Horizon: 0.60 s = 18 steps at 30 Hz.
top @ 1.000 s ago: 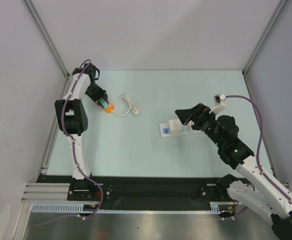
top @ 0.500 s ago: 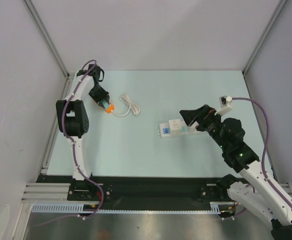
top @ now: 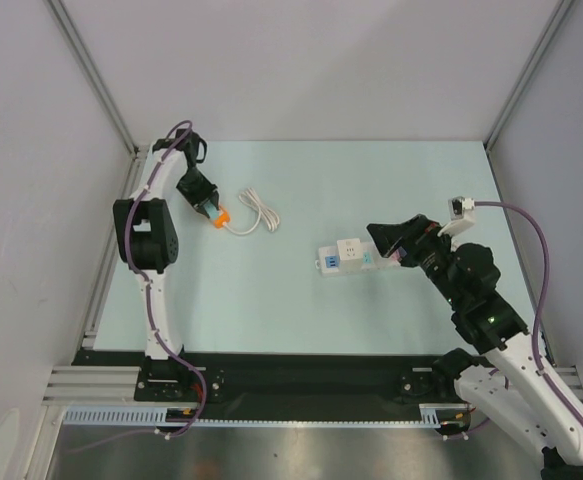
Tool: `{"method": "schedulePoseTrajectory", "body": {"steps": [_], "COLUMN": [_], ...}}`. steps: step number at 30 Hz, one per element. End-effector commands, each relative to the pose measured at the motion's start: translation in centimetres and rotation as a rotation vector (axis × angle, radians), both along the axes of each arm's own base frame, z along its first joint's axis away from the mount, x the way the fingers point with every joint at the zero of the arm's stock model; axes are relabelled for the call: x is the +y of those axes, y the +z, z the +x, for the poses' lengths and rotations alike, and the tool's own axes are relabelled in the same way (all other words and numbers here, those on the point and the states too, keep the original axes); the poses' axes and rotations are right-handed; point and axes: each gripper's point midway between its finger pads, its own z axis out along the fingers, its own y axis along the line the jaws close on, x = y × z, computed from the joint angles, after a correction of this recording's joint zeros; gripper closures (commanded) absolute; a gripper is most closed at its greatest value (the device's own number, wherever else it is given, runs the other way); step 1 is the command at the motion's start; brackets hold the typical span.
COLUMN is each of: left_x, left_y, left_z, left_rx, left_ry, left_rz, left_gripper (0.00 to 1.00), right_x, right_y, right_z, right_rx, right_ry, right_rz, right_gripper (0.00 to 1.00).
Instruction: Insert the plug
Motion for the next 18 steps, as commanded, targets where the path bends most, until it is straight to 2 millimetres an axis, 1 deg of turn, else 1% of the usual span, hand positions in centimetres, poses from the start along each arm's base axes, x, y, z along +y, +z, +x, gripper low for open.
{"method": "schedulePoseTrajectory", "body": {"steps": [1, 4, 6, 9, 10, 12, 13, 14, 15, 16, 18], "left_x": [0.0, -0.3, -0.4, -0.4, -0.3, -0.4, -0.4, -0.4, -0.4, -0.4, -0.4], "left_y": [-7.2, -7.2, -6.5, -4.5, -3.6, -1.7, -0.8, -0.2, 0.8, 1.6, 3.0], "left_z": [-4.0, -4.4, -4.2, -3.2, -2.7, -1.9, -1.4, -1.3, -1.1, -0.7, -0.5], "left_rx": [0.243, 0.248, 0.23, 0.174, 0.145, 0.094, 0.069, 0.056, 0.035, 0.013, -0.013], "left_ry": [-0.041, -0.061, -0.077, -0.1, -0.1, -0.103, -0.102, -0.101, -0.102, -0.103, -0.104], "left_rz": [-0.01, -0.029, -0.035, -0.037, -0.036, -0.055, -0.065, -0.075, -0.078, -0.075, -0.073], "left_gripper": [1.0, 1.0, 0.98, 0.78, 0.6, 0.45, 0.34, 0.29, 0.26, 0.2, 0.15], "right_x": [-1.2, -1.4, -1.3, -1.3, -1.3, -1.5, -1.6, -1.8, -1.9, -2.0, -2.2], "right_y": [2.2, 2.3, 2.4, 2.3, 2.4, 2.6, 2.7, 2.9, 2.9, 3.1, 3.4], "right_z": [-0.1, -0.2, -0.3, -0.4, -0.5, -0.6, -0.6, -0.7, -0.8, -0.9, -1.1], "right_rx": [-0.062, -0.064, -0.062, -0.057, -0.061, -0.062, -0.065, -0.067, -0.067, -0.069, -0.074], "right_ry": [-0.046, -0.051, -0.048, -0.042, -0.043, -0.049, -0.053, -0.06, -0.062, -0.065, -0.068], "right_rz": [-0.007, -0.005, 0.0, 0.002, 0.005, 0.002, 0.0, -0.002, -0.005, -0.003, -0.002], "right_gripper": [0.0, 0.0, 0.0, 0.0, 0.0, 0.0, 0.0, 0.0, 0.0, 0.0, 0.0]}}
